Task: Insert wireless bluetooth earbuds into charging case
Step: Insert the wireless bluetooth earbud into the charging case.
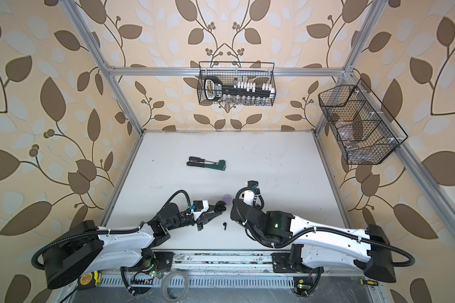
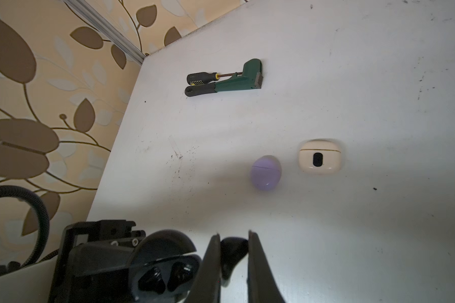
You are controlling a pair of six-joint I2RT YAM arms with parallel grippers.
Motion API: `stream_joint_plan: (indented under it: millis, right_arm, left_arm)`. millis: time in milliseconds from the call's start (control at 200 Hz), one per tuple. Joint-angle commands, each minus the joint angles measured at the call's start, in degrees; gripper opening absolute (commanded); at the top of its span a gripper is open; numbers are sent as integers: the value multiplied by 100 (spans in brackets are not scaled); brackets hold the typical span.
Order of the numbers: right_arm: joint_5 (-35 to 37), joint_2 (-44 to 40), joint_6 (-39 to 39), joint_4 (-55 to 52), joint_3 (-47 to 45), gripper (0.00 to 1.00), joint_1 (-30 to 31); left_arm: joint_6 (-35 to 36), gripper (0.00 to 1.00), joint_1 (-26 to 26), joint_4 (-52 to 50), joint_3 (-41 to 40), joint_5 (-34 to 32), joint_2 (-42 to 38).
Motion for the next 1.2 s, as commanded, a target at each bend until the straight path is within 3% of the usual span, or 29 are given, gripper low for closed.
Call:
stream_joint_plan:
  millis: [0, 570, 1195]
  right_arm:
    - [674, 4, 18, 409, 48, 14, 289]
    - [1165, 309, -235, 1206, -24, 13, 713]
    - [1218, 710, -298, 1485, -42, 13, 728]
  left_arm:
    - [-247, 0, -73, 654, 227, -158, -1]
    - [-575, 0, -147, 722, 269, -276, -135]
    - [-881, 0, -147, 598, 306, -237, -387]
